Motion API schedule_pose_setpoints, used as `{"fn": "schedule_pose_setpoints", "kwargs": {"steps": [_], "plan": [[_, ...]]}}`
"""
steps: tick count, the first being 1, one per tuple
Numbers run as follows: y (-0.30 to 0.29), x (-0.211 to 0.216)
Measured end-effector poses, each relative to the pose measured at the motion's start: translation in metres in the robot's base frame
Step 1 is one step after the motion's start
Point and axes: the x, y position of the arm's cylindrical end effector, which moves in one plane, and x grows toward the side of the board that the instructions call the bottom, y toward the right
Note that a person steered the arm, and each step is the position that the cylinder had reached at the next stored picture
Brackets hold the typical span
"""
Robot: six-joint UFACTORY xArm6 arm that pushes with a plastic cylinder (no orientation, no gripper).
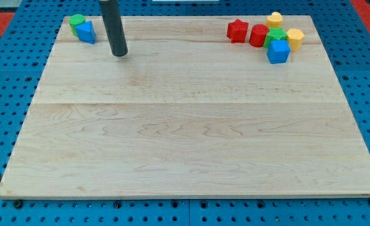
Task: Slide your arm to the top center
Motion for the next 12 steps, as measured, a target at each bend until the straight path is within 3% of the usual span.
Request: {"fn": "schedule_pose_setpoints", "kwargs": {"steps": [7, 12], "plan": [[0.038, -0.017], [0.166, -0.016]]}}
